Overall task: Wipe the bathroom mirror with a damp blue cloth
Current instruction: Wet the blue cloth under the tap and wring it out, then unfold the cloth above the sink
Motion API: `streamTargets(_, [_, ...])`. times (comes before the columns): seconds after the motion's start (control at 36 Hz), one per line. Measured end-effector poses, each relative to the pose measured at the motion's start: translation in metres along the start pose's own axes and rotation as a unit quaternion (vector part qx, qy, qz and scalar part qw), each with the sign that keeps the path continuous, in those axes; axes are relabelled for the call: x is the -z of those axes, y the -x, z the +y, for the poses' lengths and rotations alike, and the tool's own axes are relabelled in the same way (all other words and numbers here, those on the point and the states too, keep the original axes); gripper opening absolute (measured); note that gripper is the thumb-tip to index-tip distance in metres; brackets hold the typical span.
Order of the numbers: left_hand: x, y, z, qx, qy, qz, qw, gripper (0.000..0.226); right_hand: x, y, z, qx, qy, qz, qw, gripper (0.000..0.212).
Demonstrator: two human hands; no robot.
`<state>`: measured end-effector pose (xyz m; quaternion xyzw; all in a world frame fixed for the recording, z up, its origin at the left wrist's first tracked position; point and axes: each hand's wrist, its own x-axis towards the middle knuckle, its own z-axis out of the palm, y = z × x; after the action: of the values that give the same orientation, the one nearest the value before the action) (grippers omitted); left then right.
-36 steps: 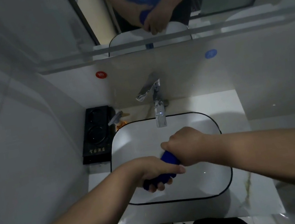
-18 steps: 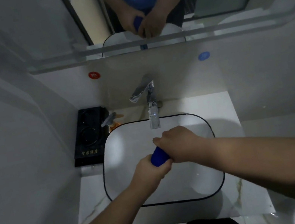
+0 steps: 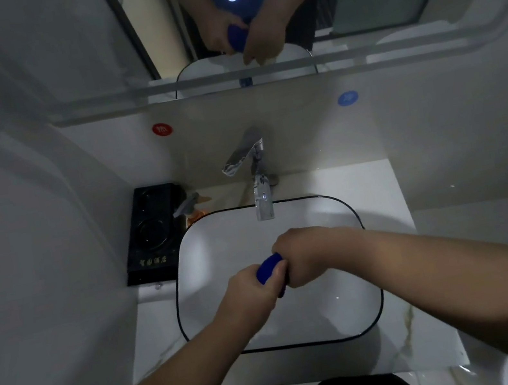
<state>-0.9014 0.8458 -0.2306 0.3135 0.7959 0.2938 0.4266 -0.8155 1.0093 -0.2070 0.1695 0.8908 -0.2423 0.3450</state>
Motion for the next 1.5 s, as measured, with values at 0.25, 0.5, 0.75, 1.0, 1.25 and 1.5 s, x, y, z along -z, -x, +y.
streamTargets(0.25, [0.012,0.009,0.008,-0.047,0.002,0.0,0.999,0.074,-0.005,-0.002,0.008,-0.032,-0.258,-0.109,0.959,0.027])
streamTargets(0.5, [0.029,0.007,0.01,-0.074,-0.044,-0.009,0.996,0.07,0.002,0.008,-0.004,-0.051,-0.266,-0.083,0.959,0.014])
streamTargets(0.75, [0.066,0.014,0.034,-0.058,0.071,-0.027,0.995,0.053,-0.002,0.036,-0.043,-0.177,-0.585,0.283,0.739,0.076])
streamTargets(1.0, [0.097,0.032,0.055,-0.011,0.238,-0.038,0.971,0.033,0.013,0.074,-0.104,-0.102,-0.628,0.314,0.705,0.044])
streamTargets(1.25, [0.129,0.063,0.097,-0.043,0.222,-0.108,0.968,0.026,0.041,0.113,-0.094,0.067,-0.734,0.326,0.593,0.048])
streamTargets(1.5, [0.143,0.098,0.133,-0.049,0.288,-0.09,0.952,0.038,0.062,0.152,-0.097,0.037,-0.767,0.382,0.514,0.028])
